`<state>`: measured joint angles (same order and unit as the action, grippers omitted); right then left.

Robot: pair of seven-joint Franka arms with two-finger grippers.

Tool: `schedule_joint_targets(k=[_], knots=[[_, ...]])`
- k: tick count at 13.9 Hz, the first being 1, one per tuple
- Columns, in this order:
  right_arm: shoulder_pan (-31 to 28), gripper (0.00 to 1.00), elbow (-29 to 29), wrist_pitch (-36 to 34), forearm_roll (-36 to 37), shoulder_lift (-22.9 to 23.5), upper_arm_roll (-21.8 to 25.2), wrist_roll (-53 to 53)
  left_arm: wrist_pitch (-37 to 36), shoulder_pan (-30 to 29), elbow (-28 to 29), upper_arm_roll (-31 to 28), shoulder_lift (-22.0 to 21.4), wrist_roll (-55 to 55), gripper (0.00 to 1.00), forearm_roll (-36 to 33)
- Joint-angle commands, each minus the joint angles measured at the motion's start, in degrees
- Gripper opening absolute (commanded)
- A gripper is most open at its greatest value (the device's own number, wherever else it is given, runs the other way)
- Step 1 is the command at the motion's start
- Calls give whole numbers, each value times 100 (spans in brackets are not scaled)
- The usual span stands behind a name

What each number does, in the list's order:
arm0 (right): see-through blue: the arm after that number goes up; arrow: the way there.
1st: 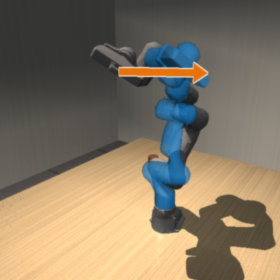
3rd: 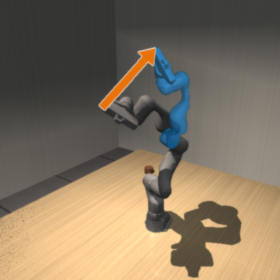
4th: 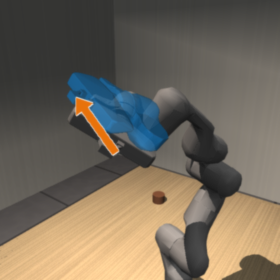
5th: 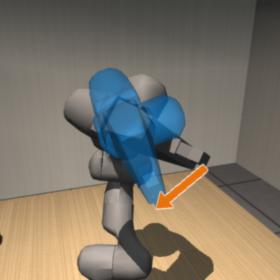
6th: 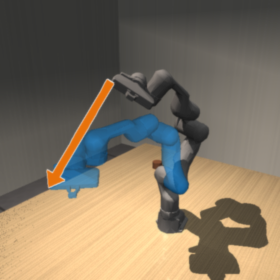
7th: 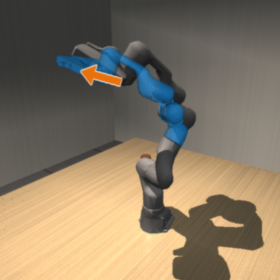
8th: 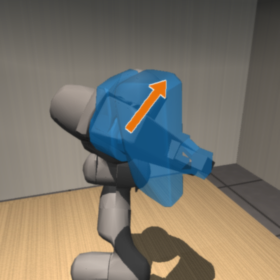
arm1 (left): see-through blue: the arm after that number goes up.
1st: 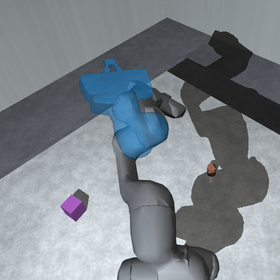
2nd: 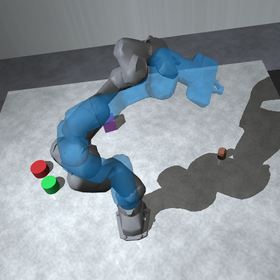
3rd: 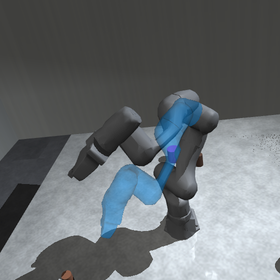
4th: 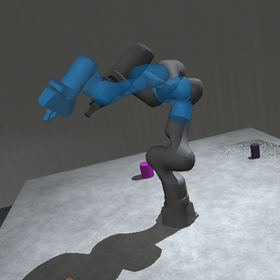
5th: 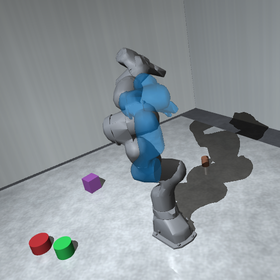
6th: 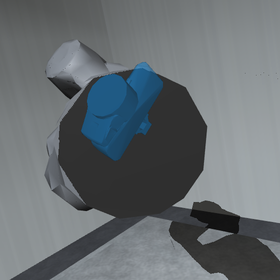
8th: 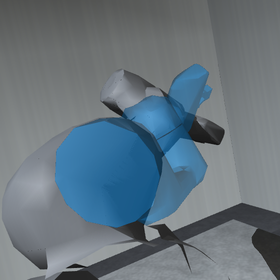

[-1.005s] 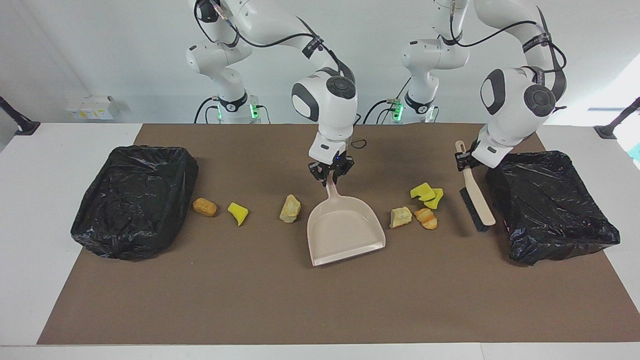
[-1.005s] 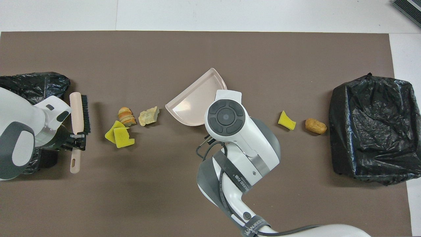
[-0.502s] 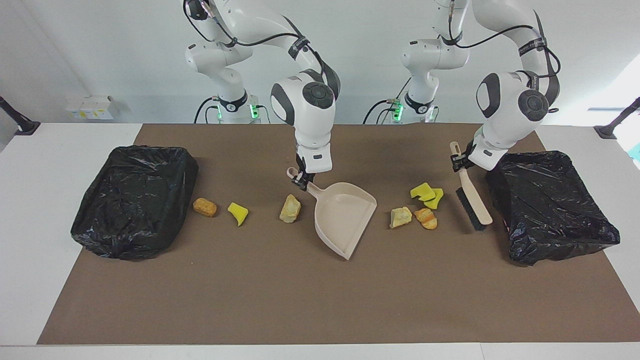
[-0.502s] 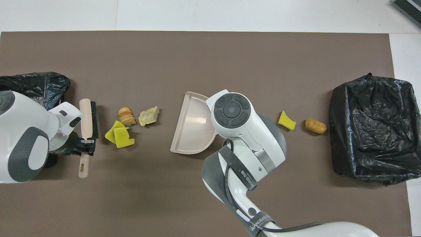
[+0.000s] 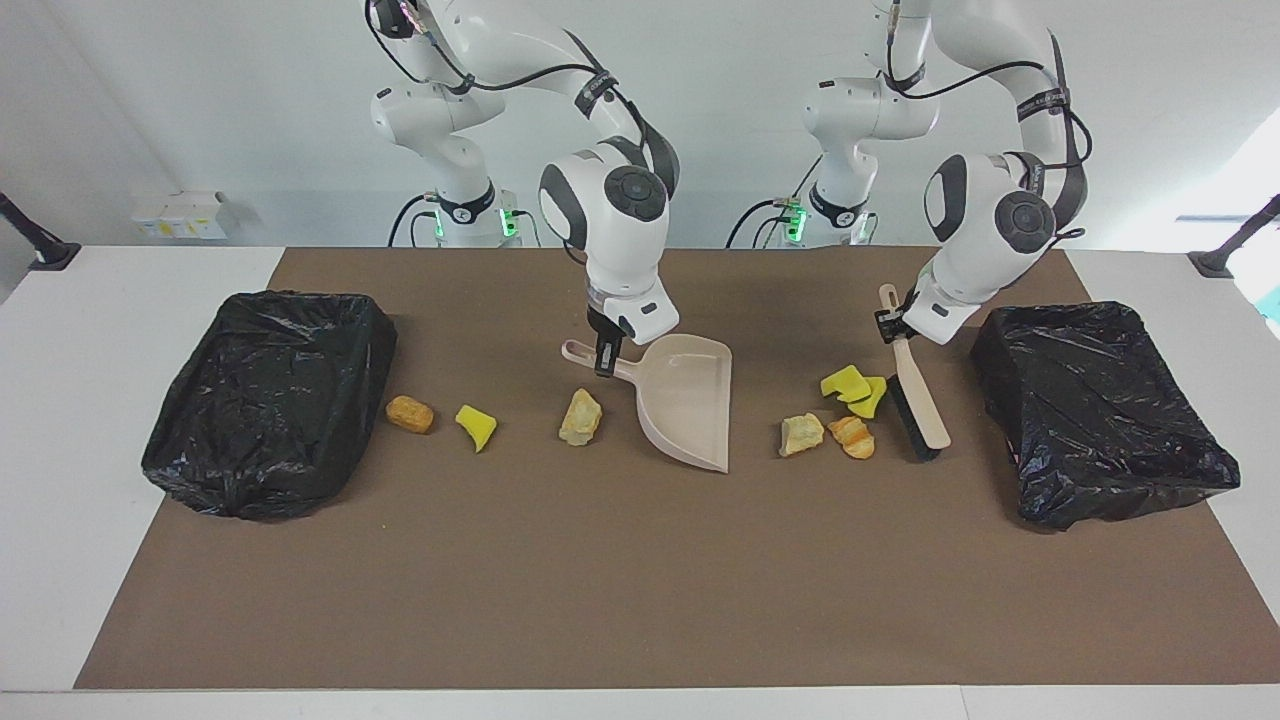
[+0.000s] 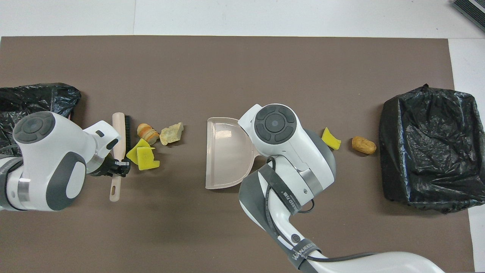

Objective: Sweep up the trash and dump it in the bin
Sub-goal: 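Sweep the sponges and bread into the dustpan with the left gripper's brush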

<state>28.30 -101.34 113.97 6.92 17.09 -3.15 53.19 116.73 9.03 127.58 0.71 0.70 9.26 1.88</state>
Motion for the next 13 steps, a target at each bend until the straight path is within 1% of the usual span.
schedule_joint_targets(k=[1,2,8,12,13], knots=[[-18,0,-105,249,108,40,-37,130,280,344,12,-62,141,128,0,41],[-18,0,-105,266,108,40,-45,122,263,415,3,-36,141,120,0,49],[9,0,-105,442,99,102,-45,7,167,1460,3,-27,62,58,0,233],[53,0,-96,653,99,234,-45,-168,228,2040,-23,-35,36,189,0,1119],[53,0,-105,697,99,243,-54,-168,228,2067,-23,-35,35,260,0,1304]])
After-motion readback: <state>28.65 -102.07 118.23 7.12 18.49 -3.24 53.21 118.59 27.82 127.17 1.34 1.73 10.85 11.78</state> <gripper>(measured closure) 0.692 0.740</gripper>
